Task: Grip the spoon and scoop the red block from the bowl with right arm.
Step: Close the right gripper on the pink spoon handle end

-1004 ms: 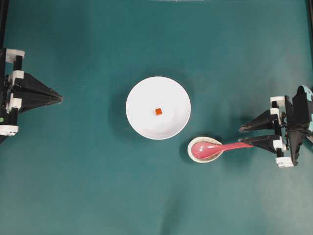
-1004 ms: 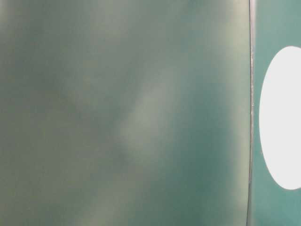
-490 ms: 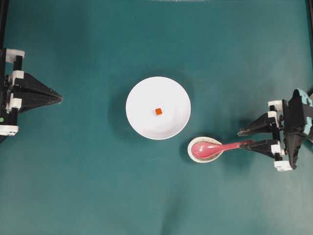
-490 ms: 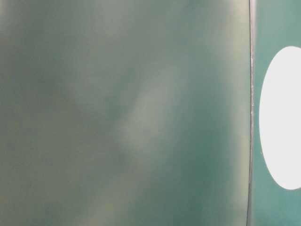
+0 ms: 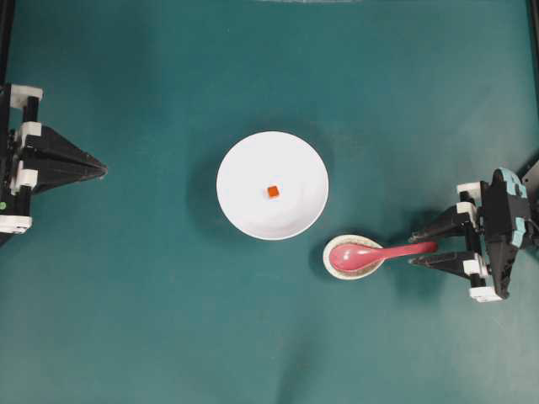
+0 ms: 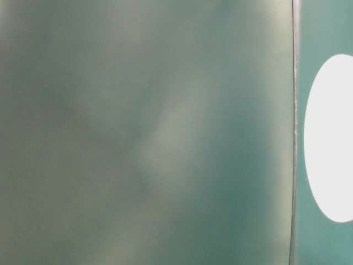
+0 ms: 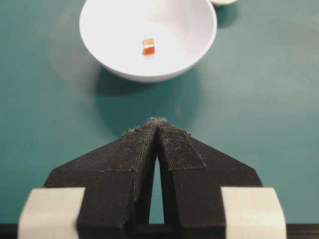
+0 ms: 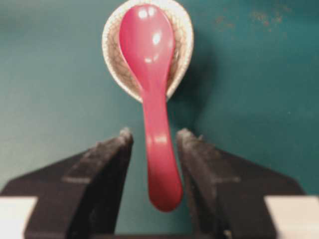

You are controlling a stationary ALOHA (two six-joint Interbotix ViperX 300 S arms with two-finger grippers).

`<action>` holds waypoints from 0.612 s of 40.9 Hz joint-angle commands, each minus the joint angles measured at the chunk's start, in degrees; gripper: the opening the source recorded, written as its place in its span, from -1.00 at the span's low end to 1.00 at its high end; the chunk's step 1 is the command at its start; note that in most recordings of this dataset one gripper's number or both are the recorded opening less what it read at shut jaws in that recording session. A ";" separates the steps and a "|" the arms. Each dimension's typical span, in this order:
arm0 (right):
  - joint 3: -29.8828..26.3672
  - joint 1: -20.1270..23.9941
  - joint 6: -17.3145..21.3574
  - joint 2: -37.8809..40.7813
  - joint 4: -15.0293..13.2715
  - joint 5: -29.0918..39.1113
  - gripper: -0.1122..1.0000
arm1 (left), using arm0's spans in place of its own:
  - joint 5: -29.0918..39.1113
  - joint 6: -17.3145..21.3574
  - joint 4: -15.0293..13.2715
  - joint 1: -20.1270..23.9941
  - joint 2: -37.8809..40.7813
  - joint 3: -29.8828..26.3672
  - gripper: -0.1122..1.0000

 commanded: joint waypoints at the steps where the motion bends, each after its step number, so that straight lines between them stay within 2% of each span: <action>1: -0.26 0.26 0.00 -0.09 0.00 -0.70 0.07 | -0.18 0.00 0.18 0.18 0.53 -1.58 -0.80; 25: -0.26 0.18 -2.55 0.44 -0.09 -2.37 0.06 | 0.09 0.00 0.18 0.62 0.53 -1.58 -0.80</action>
